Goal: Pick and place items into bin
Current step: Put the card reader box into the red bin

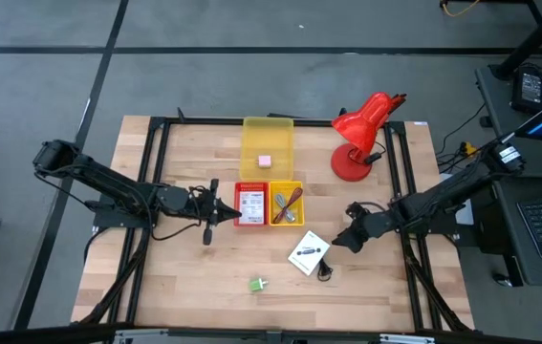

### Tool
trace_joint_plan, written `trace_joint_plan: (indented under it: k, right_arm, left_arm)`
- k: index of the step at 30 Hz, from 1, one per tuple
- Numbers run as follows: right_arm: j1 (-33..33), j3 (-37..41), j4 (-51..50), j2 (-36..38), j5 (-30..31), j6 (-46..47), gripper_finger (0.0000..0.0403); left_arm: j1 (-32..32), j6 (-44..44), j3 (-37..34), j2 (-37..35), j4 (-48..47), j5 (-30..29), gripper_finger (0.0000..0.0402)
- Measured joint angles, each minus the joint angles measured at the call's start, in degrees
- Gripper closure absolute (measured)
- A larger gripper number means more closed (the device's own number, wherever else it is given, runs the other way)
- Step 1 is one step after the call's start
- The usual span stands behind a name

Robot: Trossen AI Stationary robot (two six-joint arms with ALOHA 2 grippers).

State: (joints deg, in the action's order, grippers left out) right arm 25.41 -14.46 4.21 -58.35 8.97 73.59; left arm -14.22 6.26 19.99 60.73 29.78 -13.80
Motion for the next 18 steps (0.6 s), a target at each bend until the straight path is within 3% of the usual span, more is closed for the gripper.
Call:
trace_joint_plan:
  k: [9,18]
  right_arm:
    - [-0.01,2.56,6.00,-1.21,1.06,1.19,0.0183]
    - [-0.02,2.56,10.94,-9.23,1.05,1.18,0.0183]
  left_arm:
    - [0.00,0.04,0.00,0.00,0.00,-0.02,0.0396]
    - [0.02,0.04,0.00,0.00,0.00,-0.02,0.0400]
